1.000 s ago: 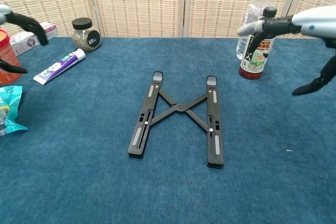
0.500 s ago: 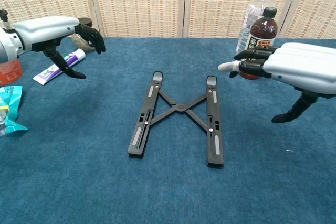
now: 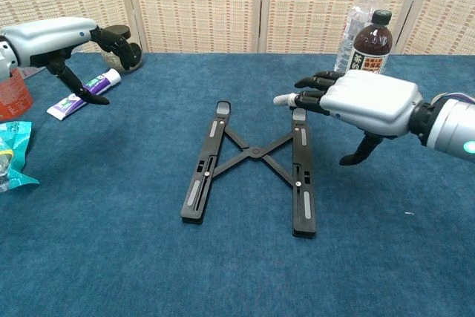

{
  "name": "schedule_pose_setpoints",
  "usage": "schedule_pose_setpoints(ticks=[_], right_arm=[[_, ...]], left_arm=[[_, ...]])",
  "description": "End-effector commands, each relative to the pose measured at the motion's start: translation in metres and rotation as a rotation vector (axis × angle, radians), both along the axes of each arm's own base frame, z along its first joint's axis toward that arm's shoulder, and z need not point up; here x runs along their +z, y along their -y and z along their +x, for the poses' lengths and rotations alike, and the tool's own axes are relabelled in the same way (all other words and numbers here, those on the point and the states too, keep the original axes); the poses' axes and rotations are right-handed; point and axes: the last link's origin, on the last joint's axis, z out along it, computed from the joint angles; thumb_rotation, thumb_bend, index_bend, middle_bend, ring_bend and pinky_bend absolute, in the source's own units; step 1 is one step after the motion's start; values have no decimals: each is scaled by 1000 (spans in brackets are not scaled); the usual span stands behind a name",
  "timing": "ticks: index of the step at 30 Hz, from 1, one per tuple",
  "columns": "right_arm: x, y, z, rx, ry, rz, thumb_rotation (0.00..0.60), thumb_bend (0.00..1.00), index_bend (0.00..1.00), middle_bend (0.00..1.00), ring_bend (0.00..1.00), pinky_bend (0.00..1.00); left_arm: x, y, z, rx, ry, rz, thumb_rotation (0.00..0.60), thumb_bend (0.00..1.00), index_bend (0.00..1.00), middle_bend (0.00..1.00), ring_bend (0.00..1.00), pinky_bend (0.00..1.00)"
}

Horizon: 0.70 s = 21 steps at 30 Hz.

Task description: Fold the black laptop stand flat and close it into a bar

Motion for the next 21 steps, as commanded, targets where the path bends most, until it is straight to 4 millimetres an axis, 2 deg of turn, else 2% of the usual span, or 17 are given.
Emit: schedule_pose_setpoints(ticks=[1, 12, 21], right_arm=[[-16, 8, 9, 1, -5, 5, 600, 0, 0, 203, 31, 107], [-42, 24, 27, -3, -1, -5, 600, 0, 0, 203, 31, 107], [-59, 32, 51, -3, 49, 0, 600, 0, 0, 203, 25, 107]], left_arm=[[3, 1, -3, 5, 1, 5, 600, 112, 304, 320, 213, 164], [14, 4, -13, 21, 1, 23, 600, 112, 304, 317, 213, 164], [22, 4, -21, 38, -3, 39, 600, 112, 304, 316, 213, 164]])
